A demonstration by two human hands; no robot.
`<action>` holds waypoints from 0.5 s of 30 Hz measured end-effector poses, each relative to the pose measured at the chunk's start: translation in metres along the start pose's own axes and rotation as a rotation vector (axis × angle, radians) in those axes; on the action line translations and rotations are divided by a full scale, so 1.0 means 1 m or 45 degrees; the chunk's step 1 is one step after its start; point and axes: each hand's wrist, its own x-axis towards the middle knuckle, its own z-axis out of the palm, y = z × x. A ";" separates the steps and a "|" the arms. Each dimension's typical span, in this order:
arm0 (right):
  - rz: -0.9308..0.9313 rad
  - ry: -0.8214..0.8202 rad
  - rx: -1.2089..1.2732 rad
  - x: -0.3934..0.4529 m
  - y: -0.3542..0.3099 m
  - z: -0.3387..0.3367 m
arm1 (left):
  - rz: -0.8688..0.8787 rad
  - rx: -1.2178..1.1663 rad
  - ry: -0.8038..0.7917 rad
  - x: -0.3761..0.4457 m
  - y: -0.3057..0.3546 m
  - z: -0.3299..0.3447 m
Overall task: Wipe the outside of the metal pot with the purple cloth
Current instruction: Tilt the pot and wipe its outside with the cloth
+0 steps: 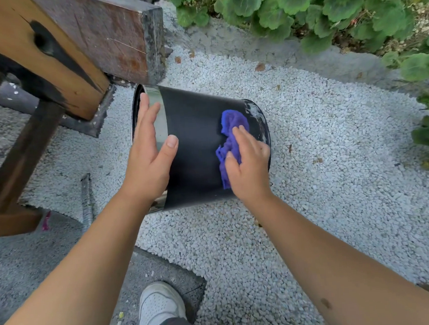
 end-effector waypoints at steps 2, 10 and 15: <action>0.003 -0.010 -0.032 0.006 0.007 -0.006 | -0.082 0.002 0.181 -0.004 -0.002 0.000; 0.265 0.038 0.174 0.038 0.000 -0.026 | -0.279 -0.455 -0.041 -0.022 0.005 -0.002; 0.952 0.224 1.471 0.079 -0.007 -0.055 | -0.058 0.092 -0.482 -0.012 0.005 -0.010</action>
